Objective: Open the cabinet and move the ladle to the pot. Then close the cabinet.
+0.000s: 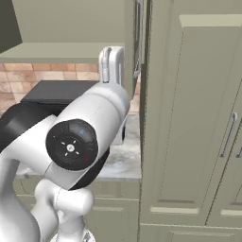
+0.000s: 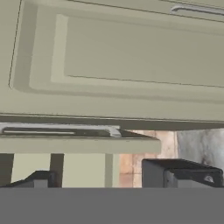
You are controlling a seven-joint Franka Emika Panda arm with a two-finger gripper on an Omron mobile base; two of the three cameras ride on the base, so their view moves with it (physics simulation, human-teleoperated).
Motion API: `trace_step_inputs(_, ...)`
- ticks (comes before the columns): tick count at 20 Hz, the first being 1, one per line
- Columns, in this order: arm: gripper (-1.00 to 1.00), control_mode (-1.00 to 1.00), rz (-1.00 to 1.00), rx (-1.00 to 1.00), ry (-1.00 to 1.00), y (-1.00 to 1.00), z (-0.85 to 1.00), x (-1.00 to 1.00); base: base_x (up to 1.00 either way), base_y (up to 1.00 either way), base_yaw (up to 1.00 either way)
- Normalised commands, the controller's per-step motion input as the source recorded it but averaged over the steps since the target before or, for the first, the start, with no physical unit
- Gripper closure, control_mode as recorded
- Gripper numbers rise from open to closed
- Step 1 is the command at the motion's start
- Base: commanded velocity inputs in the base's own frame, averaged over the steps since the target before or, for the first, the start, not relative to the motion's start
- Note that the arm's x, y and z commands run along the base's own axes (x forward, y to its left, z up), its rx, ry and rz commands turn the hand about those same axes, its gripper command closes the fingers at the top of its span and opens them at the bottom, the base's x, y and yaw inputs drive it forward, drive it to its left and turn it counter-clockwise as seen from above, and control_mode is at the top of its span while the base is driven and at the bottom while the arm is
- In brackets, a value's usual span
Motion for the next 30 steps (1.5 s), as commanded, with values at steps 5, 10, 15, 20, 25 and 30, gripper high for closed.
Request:
trace_step_inputs(5, -1.00, -1.00, 0.01, 0.12, 0.00, -0.26, -0.08, 0.00, 0.00, 0.00, 0.00)
trace_step_inputs(10, -1.00, -1.00, 0.01, 0.11, 0.00, -0.10, -0.05, 0.00, 0.00, 0.00, 0.00)
trace_step_inputs(15, -1.00, -1.00, 0.00, 0.10, 0.00, -0.01, -0.06, 0.02, 0.00, 0.00, 0.00)
trace_step_inputs(20, -1.00, -1.00, 0.00, 0.04, 0.00, -0.11, 0.06, 0.04, 0.00, 0.00, 0.00)
trace_step_inputs(25, -1.00, -1.00, 0.00, 0.00, 0.00, -0.11, 0.15, 0.13, 0.00, 0.00, 0.00)
trace_step_inputs(30, -1.00, -1.00, 0.00, 0.00, 0.00, 0.00, 0.05, 0.31, 0.00, 0.00, 0.00)
